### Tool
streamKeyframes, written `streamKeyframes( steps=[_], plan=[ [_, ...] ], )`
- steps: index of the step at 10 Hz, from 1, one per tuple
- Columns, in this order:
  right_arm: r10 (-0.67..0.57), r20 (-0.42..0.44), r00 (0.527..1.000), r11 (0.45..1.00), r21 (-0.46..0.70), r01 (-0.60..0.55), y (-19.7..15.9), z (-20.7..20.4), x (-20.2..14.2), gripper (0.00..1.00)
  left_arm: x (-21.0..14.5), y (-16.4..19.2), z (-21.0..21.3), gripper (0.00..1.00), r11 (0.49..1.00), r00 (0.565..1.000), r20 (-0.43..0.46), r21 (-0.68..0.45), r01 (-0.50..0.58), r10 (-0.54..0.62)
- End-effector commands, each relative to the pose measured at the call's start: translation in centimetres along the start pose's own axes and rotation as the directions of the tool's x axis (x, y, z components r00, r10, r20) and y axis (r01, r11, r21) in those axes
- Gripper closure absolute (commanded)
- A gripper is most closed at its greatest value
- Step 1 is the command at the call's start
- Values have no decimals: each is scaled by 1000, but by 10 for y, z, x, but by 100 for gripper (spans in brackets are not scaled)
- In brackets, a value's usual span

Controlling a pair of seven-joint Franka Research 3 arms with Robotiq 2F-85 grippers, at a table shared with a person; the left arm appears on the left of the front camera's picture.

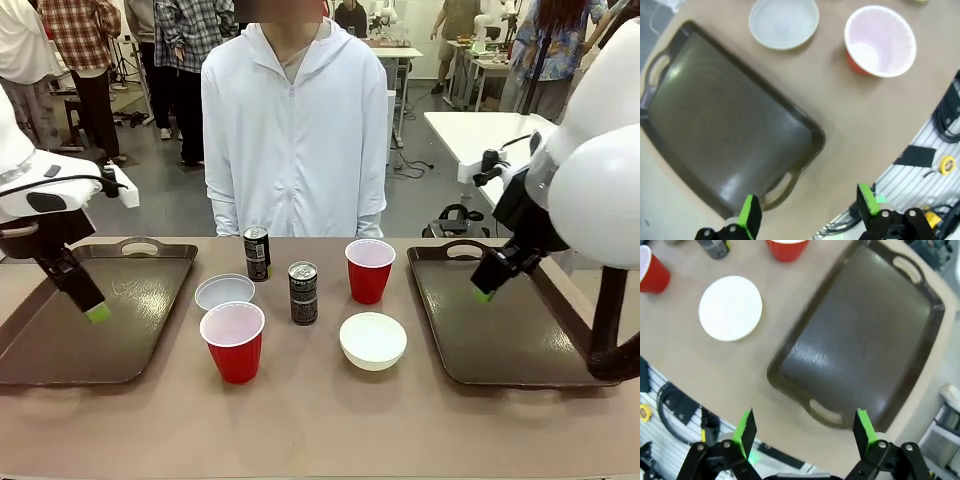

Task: Prepare tableware on both trays.
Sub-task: Pick up a Picnic Bowl from the table and place it on a Handle tray.

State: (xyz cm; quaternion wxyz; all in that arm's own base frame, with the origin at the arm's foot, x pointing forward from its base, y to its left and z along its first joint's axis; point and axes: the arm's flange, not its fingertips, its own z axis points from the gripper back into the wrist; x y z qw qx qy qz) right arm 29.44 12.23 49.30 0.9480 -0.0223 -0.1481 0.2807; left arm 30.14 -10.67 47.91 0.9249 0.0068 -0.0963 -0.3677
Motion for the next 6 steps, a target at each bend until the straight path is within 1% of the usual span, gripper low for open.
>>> streamKeyframes(
  steps=[1, 2, 3, 4, 5, 6],
  plan=[
    [-9, 82, 997, 962, -270, 31, 12, -73, -78, 0, 6, -7, -1, 0, 1000, 999, 13, -5, 30, -30],
    [0, 0, 1000, 1000, 0, 0, 0, 0, 0, 0, 6, -7, -1, 0, 1000, 999, 13, -5, 30, -30],
    [2, 16, 1000, 997, -77, 0, -4, 4, 2, 0, 6, -7, -1, 0, 1000, 999, 13, -5, 30, -30],
    [-60, -11, 998, 995, 73, 61, -28, -15, 28, 0, 1, -1, 0, 0, 1000, 1000, -2, 2, 6, -6],
    [-146, -41, 988, 964, 217, 151, -57, -26, 36, 0, 3, 20, -2, 0, 990, 999, 27, -138, -42, 47],
    [-175, -54, 983, 938, 295, 184, -76, -19, 27, 0, -9, 40, 10, 0, 955, 992, 66, -286, -81, 104]
  ],
)
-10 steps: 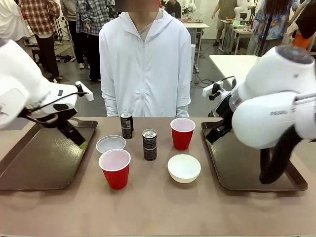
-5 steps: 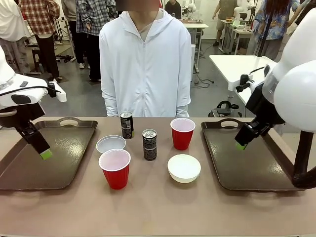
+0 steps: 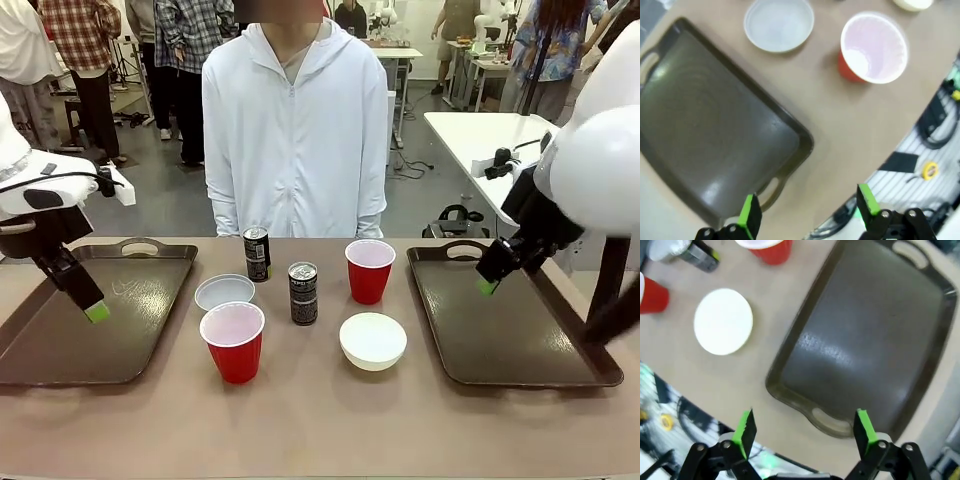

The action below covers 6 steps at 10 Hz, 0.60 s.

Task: Prepare tableware on both trays.
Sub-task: Pick up a Picnic Bowl from the table and place it on a Handle tray.

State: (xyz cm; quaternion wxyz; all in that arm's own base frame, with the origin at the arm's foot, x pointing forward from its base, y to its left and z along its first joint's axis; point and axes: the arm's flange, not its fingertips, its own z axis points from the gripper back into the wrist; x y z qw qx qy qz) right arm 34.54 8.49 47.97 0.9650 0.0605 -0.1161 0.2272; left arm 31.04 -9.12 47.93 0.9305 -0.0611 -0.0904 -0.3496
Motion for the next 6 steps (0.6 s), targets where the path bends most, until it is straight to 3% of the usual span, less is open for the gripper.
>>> streamKeyframes(
  steps=[1, 4, 6],
  plan=[
    [-84, 24, 996, 967, 243, 75, -31, 29, 8, 0, -7, 51, 33, 0, 955, 993, 67, -289, -72, 95],
    [-304, 126, 944, 815, 548, 189, -115, 57, -29, 0, -43, 133, 41, 0, 809, 942, 127, -557, -191, 310],
    [-409, 124, 904, 744, 618, 252, -155, 57, -60, 0, -69, 162, 46, 0, 765, 915, 162, -612, -200, 368]
  ],
)
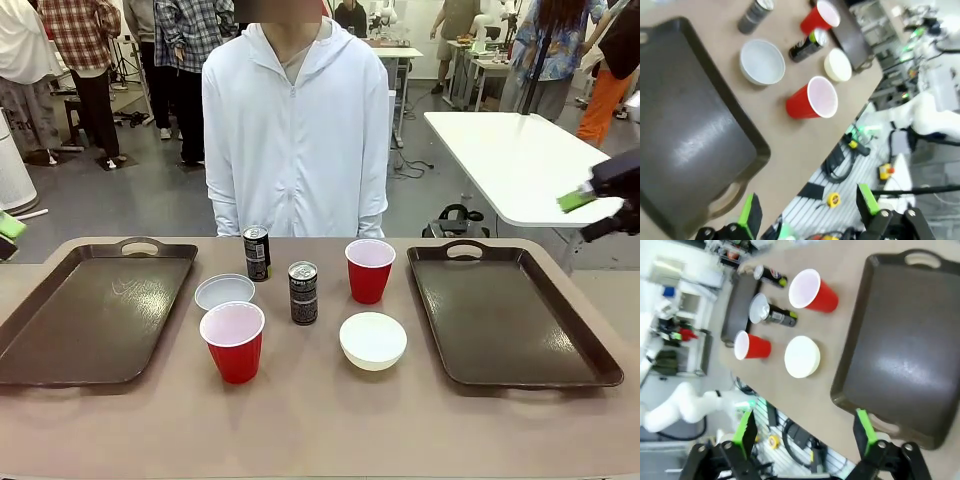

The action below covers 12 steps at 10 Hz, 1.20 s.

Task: Prepare tableware on both trays.
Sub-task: Pick up a Picnic Bowl from the table and place it on a Handle tray.

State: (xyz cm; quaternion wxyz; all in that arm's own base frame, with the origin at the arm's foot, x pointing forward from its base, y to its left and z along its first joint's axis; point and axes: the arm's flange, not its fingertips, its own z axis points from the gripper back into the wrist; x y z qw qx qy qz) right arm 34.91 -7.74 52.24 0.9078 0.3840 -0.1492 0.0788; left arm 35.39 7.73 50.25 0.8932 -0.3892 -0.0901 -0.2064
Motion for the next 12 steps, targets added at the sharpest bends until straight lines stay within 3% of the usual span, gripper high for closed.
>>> streamKeyframes(
  steps=[1, 2, 7, 12],
  plan=[
    [-58, 11, 998, 997, 51, 58, -34, 9, -9, 0, 2, 2, 2, 0, 999, 999, 42, -35, -25, 26],
    [-97, 7, 995, 994, 60, 96, -50, 13, -16, 0, -3, 13, 17, 0, 998, 995, 89, -41, -51, 54],
    [-168, 67, 984, 979, 127, 158, -89, 41, -32, 0, -33, -9, 15, 0, 988, 950, 272, -68, -137, 151],
    [-166, 86, 982, 979, 131, 154, -84, 42, -30, 0, -41, -9, 15, 0, 972, 957, 182, 21, -232, 225]
  ],
)
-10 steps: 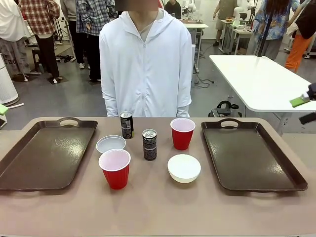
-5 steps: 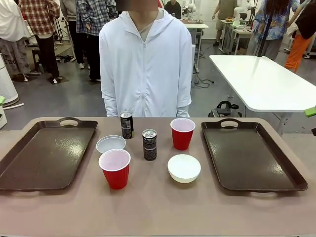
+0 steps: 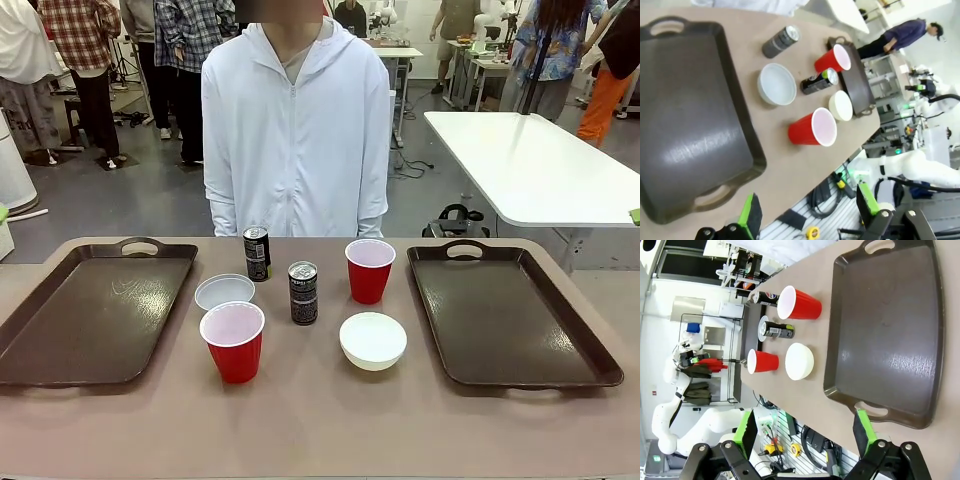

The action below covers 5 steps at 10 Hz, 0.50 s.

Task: Prepare tableware on both trays.
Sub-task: Pick up a Picnic Bowl from the table and place it on a Handle tray.

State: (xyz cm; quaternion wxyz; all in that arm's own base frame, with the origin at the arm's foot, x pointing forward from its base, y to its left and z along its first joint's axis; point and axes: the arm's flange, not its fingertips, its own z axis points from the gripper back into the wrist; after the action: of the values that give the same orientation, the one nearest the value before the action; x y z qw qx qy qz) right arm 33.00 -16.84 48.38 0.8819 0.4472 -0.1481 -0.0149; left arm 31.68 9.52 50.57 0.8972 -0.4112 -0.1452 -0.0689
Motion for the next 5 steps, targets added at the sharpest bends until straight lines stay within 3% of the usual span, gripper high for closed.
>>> streamKeyframes(
  steps=[1, 2, 3, 5],
  plan=[
    [37, 2, 999, 999, 20, -37, 4, -5, 4, 0, -3, 3, 3, 0, 998, 998, -64, 63, -3, 7],
    [0, 0, 1000, 1000, 0, 0, 0, 0, 0, 0, -3, -6, -5, 0, 995, 996, -82, 96, 36, -29],
    [0, 0, 1000, 1000, 0, 0, 0, 0, 0, 0, -2, 2, -1, 0, 1000, 1000, -26, 26, -2, 3],
    [0, 0, 1000, 1000, 0, 0, 0, 0, 0, 0, -2, 2, -1, 0, 1000, 1000, -26, 26, -2, 3]
  ],
)
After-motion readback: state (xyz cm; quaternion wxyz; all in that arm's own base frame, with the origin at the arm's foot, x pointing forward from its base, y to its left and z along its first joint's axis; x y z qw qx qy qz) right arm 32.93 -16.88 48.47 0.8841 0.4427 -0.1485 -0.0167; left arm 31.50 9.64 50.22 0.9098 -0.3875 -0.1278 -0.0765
